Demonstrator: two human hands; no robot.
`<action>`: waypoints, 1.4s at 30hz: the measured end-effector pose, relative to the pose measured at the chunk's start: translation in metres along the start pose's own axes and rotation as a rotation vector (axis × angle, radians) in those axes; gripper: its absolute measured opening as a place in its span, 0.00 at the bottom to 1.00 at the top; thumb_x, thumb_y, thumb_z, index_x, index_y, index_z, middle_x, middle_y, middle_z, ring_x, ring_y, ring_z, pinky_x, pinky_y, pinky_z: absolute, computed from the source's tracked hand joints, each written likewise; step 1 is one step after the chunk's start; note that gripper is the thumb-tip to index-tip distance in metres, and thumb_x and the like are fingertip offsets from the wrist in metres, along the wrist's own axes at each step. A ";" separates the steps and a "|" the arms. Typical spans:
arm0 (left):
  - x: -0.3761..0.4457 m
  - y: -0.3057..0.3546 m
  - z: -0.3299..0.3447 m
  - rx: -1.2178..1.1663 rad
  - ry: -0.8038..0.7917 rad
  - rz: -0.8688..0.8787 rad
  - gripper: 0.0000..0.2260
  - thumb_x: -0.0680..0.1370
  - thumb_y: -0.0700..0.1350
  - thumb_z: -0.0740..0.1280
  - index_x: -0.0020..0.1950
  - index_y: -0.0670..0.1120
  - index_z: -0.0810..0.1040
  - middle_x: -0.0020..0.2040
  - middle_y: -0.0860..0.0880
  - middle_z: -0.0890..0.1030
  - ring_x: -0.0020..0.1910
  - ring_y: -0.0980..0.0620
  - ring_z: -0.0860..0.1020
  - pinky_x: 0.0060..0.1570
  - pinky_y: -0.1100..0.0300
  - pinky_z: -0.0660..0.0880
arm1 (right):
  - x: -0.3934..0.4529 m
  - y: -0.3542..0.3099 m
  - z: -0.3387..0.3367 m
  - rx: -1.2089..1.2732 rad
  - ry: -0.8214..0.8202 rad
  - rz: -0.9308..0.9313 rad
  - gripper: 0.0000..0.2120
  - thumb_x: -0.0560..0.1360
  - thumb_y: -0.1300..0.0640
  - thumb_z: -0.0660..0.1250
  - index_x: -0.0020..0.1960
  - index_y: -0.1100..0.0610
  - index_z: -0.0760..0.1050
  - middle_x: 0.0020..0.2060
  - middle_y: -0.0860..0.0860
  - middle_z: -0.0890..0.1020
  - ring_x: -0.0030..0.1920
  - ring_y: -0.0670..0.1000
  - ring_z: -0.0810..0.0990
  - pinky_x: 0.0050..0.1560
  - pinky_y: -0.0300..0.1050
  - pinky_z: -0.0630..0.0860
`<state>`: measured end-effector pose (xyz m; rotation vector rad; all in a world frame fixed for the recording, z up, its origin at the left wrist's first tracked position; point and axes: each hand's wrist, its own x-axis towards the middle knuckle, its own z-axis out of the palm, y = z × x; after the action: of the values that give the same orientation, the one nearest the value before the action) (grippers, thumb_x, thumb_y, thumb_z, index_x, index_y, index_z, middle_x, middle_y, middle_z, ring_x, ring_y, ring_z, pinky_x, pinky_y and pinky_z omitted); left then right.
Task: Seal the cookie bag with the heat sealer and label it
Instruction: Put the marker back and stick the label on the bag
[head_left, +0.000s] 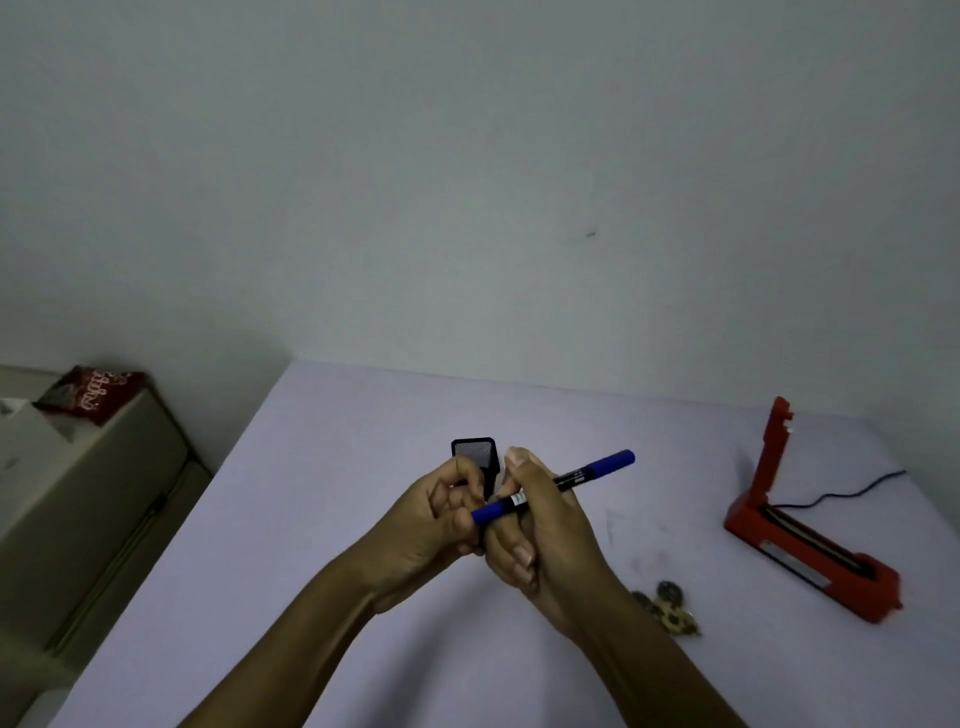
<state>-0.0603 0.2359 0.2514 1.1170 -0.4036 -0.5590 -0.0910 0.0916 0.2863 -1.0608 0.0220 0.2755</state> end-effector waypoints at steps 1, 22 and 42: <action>0.002 -0.001 0.001 0.004 0.019 0.001 0.24 0.59 0.60 0.79 0.42 0.49 0.73 0.29 0.51 0.73 0.29 0.54 0.70 0.37 0.62 0.72 | 0.000 -0.001 -0.001 -0.007 0.005 -0.017 0.17 0.80 0.51 0.56 0.36 0.58 0.67 0.16 0.52 0.63 0.15 0.47 0.60 0.19 0.33 0.58; 0.053 -0.109 -0.065 0.446 0.666 -0.551 0.15 0.78 0.50 0.66 0.62 0.49 0.69 0.51 0.45 0.80 0.50 0.46 0.81 0.45 0.60 0.74 | 0.174 0.087 -0.144 -0.737 0.266 0.226 0.09 0.81 0.51 0.59 0.57 0.52 0.75 0.50 0.53 0.81 0.37 0.50 0.80 0.32 0.40 0.77; 0.100 -0.180 -0.093 0.365 0.737 -0.811 0.15 0.78 0.45 0.66 0.63 0.43 0.72 0.53 0.42 0.80 0.38 0.50 0.77 0.38 0.61 0.72 | 0.221 0.109 -0.204 -0.763 0.138 0.184 0.15 0.75 0.54 0.69 0.61 0.48 0.74 0.42 0.54 0.83 0.34 0.50 0.81 0.33 0.40 0.78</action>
<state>0.0332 0.1838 0.0526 1.7453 0.6490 -0.7319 0.1196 0.0123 0.0590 -1.8405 0.1474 0.3893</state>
